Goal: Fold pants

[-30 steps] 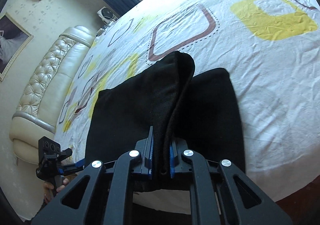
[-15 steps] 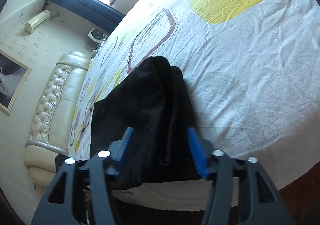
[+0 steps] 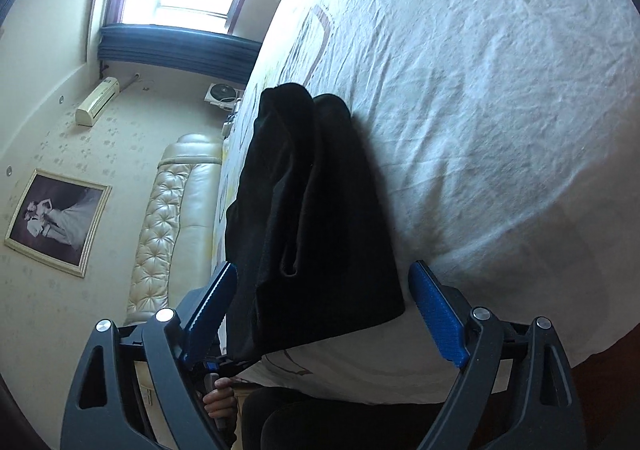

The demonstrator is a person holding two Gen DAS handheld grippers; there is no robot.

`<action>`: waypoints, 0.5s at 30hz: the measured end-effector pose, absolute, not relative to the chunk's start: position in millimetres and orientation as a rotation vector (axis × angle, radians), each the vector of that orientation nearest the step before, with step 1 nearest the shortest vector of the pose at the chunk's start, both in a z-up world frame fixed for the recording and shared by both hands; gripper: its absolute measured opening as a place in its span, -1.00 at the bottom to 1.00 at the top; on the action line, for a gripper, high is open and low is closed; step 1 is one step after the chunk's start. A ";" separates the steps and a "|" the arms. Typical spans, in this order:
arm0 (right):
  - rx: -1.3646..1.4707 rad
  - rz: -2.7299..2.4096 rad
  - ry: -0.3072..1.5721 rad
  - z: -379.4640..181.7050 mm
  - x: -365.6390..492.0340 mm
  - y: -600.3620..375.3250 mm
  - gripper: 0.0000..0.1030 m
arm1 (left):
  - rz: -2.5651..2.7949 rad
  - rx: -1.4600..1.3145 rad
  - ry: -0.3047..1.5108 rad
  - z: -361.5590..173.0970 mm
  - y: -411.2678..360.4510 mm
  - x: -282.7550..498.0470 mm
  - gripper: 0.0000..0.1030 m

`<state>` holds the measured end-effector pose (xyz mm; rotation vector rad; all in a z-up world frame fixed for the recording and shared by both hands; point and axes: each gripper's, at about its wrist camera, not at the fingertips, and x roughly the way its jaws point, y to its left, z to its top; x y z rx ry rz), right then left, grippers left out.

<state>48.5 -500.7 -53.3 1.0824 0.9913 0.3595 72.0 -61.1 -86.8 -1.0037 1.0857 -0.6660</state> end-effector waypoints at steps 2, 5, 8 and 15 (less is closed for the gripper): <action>1.065 0.373 1.006 -55.4 51.7 -493.1 0.69 | -0.664 -0.996 1.093 -85.2 -65.1 72.8 0.86; 1.019 0.359 1.007 -51.4 53.9 -488.5 0.53 | -0.662 -0.995 1.089 -83.1 -69.5 73.3 0.87; 0.944 0.321 1.037 -48.6 55.0 -488.3 0.08 | -0.656 -0.996 1.084 -84.8 -69.1 73.5 0.86; 1.027 0.356 1.009 -61.7 53.5 -498.2 -0.12 | -0.566 -0.834 1.134 -89.2 -76.8 75.4 0.11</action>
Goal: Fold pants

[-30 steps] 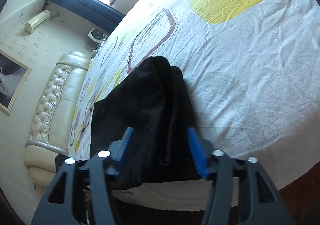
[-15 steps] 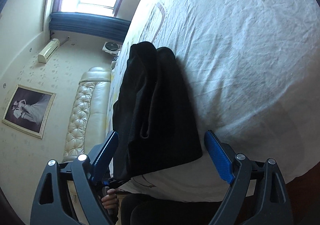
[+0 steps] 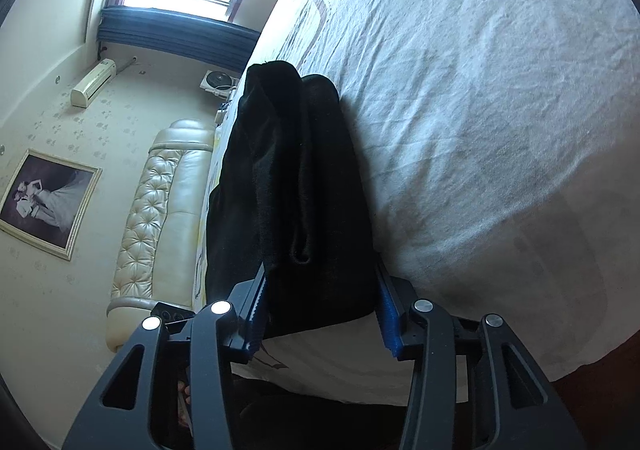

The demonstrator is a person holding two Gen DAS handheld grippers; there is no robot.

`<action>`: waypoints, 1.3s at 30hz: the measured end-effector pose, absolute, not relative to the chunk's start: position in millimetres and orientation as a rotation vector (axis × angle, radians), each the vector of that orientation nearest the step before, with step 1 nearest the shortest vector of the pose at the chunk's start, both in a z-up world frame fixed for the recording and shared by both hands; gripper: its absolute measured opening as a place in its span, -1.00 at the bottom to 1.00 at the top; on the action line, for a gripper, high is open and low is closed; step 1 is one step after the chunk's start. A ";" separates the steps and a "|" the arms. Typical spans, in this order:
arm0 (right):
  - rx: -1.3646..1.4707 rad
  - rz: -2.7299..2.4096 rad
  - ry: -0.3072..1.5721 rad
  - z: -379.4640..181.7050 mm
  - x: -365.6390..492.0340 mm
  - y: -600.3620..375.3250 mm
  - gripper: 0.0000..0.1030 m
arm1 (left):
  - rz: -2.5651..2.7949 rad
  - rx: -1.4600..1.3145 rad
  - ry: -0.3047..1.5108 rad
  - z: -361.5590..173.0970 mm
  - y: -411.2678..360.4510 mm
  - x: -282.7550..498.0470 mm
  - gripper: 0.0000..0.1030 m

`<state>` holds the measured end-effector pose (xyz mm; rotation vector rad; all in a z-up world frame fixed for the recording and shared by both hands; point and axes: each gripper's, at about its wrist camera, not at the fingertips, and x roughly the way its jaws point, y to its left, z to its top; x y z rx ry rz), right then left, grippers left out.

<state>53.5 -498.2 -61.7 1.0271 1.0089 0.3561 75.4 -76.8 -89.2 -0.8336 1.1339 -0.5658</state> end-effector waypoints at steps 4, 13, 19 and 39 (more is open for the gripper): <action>1.041 0.378 0.995 -66.3 52.9 -501.3 -0.13 | -0.577 -0.801 1.116 -90.4 -77.4 74.9 -0.08; 1.066 0.409 0.960 -77.9 43.2 -511.0 -0.15 | -0.660 -0.817 1.064 -94.7 -73.3 74.2 -0.14; 1.014 0.412 0.964 -56.1 46.0 -527.4 0.42 | -0.723 -0.914 1.026 -82.5 -53.8 66.9 0.51; 0.916 0.459 1.014 -56.7 183.6 -507.2 0.18 | -0.715 -0.859 1.097 -83.9 -83.4 223.6 0.76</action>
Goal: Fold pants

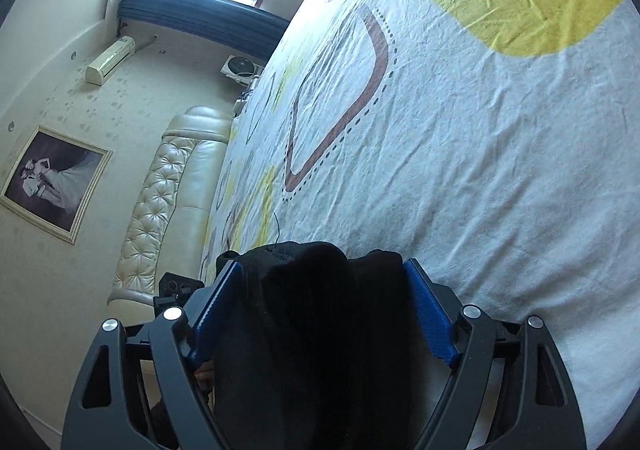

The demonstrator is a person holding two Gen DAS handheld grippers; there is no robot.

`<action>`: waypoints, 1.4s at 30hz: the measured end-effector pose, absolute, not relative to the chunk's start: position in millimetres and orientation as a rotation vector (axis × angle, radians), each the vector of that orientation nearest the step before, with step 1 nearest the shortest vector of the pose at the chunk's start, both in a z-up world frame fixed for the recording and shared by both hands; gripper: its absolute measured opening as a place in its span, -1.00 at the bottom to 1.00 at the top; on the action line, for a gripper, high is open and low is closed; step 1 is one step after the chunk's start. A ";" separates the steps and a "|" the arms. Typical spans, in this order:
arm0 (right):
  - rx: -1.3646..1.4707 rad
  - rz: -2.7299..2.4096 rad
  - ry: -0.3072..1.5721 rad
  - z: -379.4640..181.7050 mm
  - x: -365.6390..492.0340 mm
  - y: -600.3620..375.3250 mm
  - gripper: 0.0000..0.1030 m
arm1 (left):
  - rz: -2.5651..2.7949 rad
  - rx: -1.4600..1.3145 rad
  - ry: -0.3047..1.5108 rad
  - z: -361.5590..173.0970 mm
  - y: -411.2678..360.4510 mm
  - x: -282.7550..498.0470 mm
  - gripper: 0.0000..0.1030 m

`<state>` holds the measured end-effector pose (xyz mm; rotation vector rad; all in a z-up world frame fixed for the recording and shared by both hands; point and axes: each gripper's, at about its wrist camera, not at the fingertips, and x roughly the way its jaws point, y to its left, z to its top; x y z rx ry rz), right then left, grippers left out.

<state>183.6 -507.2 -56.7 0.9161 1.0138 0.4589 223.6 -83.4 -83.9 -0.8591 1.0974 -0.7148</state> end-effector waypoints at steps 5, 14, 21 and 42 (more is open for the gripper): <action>0.878 0.431 1.021 -65.0 176.6 -509.9 -0.17 | -0.632 -0.686 1.118 -80.7 -97.9 226.7 0.20; 0.885 0.414 0.991 -68.3 171.9 -510.3 -0.22 | -0.559 -0.549 1.108 -82.1 -103.3 224.6 -0.13; 0.954 0.427 0.987 -70.3 168.6 -520.4 0.06 | -0.599 -0.642 1.101 -79.7 -92.1 218.9 0.21; 1.047 0.459 1.053 -63.8 56.7 -522.3 0.56 | -0.734 -0.832 1.100 -84.2 -63.8 101.2 0.75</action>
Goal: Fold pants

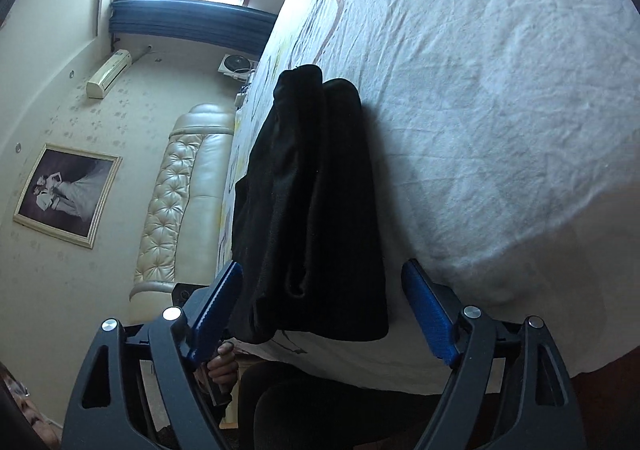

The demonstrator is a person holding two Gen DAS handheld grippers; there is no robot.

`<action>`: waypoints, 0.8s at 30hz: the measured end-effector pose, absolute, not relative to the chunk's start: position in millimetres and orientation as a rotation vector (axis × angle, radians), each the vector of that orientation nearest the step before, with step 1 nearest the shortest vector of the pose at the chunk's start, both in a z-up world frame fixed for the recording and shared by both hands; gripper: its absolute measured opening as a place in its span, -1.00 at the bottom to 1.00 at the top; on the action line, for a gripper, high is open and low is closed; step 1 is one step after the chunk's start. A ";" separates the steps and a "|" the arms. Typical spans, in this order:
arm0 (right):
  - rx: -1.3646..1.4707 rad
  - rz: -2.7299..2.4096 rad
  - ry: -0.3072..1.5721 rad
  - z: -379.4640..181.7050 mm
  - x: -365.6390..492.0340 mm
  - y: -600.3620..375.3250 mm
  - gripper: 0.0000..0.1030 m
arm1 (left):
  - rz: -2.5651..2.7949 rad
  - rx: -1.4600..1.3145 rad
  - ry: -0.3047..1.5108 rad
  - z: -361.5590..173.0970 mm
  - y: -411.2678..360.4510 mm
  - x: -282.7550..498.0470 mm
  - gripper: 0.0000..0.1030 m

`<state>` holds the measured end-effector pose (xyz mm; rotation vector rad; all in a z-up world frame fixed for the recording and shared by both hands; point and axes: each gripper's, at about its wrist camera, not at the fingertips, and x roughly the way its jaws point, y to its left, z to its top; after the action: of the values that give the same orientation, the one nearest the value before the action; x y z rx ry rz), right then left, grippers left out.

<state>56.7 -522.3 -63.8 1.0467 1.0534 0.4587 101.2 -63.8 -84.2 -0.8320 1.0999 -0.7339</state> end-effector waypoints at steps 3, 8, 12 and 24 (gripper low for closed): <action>1.023 0.436 1.062 -62.5 52.8 -520.4 0.56 | -0.704 -0.787 1.111 -83.2 -71.3 102.6 0.75; 1.022 0.468 1.062 -64.4 55.3 -497.2 0.33 | -0.618 -0.587 1.142 -79.5 -95.2 98.8 0.22; 0.899 0.425 1.081 -58.8 58.2 -482.6 0.03 | -0.586 -0.602 1.141 -80.8 -91.5 98.9 0.06; 0.908 0.385 1.067 -57.9 57.8 -475.9 0.02 | -0.546 -0.556 1.119 -71.7 -87.7 97.1 -0.19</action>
<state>57.8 -475.9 -57.9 0.9080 1.0671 0.3852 97.1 -87.7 -71.7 -0.5561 1.1195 -0.5460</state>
